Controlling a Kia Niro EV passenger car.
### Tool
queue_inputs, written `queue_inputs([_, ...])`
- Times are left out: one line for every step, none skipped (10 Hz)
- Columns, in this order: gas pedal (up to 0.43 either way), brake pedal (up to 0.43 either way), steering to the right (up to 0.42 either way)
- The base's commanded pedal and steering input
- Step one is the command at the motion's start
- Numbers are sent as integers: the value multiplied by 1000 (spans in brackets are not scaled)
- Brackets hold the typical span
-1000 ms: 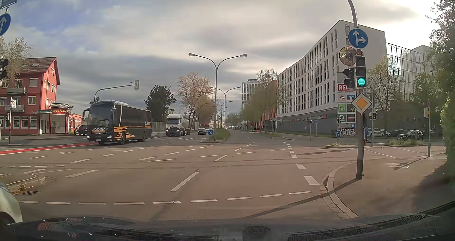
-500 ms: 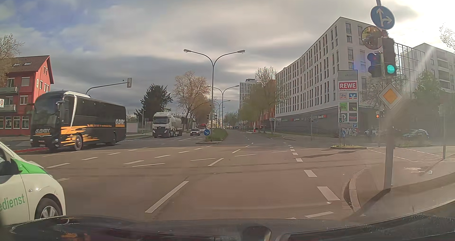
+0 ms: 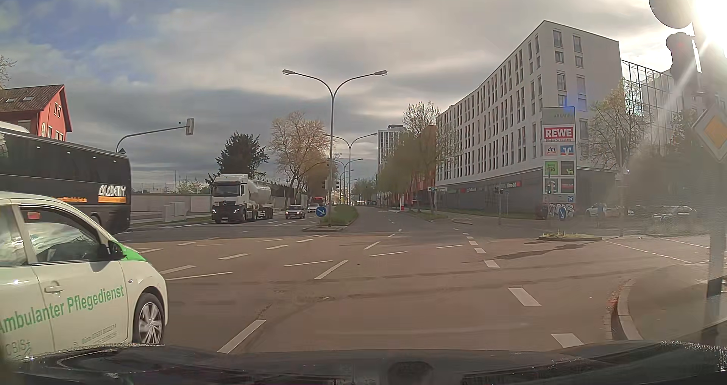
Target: Follow the waypoints while adhering to traffic rules and regulations
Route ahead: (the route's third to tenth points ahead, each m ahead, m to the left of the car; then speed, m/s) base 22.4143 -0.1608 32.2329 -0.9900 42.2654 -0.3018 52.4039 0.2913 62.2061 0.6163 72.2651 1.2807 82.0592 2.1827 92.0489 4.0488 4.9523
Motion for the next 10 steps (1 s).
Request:
queue_inputs([248,0,36])
queue_inputs([248,0,45])
queue_inputs([240,0,50])
queue_inputs([240,0,54])
queue_inputs([240,0,57])
queue_inputs([240,0,61])
queue_inputs([240,0,62])
queue_inputs([228,0,62])
queue_inputs([209,0,62])
queue_inputs([209,0,61])
